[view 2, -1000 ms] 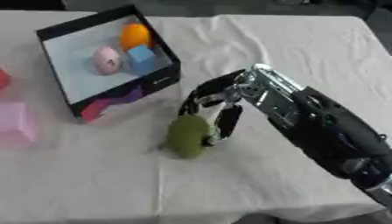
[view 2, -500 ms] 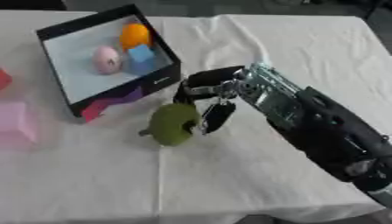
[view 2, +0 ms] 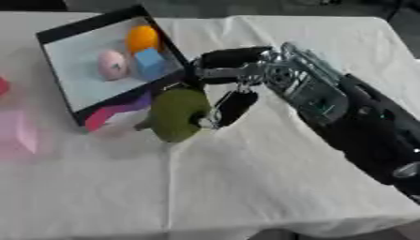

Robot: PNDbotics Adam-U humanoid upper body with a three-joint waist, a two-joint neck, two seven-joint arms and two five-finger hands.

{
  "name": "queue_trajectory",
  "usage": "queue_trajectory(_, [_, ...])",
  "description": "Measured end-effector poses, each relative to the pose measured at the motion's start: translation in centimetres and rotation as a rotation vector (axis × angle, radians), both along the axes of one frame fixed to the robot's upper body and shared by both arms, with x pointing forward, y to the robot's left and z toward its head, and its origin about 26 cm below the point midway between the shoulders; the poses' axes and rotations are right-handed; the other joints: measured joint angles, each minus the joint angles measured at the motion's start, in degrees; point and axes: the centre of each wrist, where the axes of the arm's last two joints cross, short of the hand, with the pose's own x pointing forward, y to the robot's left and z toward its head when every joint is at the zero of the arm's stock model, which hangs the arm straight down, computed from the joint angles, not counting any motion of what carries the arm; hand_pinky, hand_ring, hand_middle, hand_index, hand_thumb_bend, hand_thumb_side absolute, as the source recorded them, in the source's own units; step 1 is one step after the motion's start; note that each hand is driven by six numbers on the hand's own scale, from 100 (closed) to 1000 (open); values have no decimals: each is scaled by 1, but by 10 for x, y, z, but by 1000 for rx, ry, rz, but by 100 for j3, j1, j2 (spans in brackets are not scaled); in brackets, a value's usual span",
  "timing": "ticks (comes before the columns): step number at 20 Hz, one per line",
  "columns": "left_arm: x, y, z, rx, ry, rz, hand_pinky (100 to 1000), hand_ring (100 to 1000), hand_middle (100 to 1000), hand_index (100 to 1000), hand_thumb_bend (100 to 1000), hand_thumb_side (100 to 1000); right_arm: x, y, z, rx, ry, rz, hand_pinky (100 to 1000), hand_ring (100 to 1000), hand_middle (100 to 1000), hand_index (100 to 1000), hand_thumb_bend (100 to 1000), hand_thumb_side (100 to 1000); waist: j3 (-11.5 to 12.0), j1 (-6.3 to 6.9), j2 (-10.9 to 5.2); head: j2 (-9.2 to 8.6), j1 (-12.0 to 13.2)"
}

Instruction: Pick up objects on the table and place them in the box.

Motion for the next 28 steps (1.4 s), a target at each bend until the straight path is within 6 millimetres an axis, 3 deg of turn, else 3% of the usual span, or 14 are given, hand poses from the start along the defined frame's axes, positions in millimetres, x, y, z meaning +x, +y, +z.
queue_trajectory(2, [0,0,0,0,1,0,940,895,766,771,100,715,1,2,9,26,-19,-6,740,563,475,662,100,328,0,0,0,0,-1])
queue_trajectory(3, [0,0,0,1,2,0,940,895,766,771,100,715,2,3,15,40,-33,-11,739,563,473,661,100,285,0,0,-1,0,-4])
queue_trajectory(6, [0,0,0,1,2,-1,939,896,767,772,100,710,13,8,30,76,-68,-34,738,567,476,661,100,299,5,0,-5,0,-35])
queue_trajectory(14, [3,-2,4,-8,-19,-26,940,897,769,773,100,702,80,36,54,157,-167,-160,738,565,473,656,138,289,162,2,-7,3,-238])
queue_trajectory(16, [4,-3,4,-10,-21,-31,940,896,769,773,100,702,93,43,54,164,-185,-177,728,569,480,662,100,297,196,2,-7,15,-281])
queue_trajectory(22, [9,-6,11,-24,-43,-53,941,897,771,774,100,705,115,66,55,161,-221,-206,728,578,489,670,100,311,324,3,-7,21,-410])
queue_trajectory(24, [13,-9,15,-30,-55,-71,941,897,772,773,100,707,123,70,48,154,-218,-234,730,579,489,671,100,258,402,4,-7,18,-484])
queue_trajectory(25, [15,-11,16,-32,-60,-82,941,897,773,773,100,701,127,71,43,150,-213,-252,731,580,490,671,100,305,450,11,-5,16,-529])
queue_trajectory(28, [20,-15,22,-45,-79,-112,941,897,773,773,100,697,140,72,25,134,-200,-311,732,582,491,672,100,310,578,84,0,-9,-677])
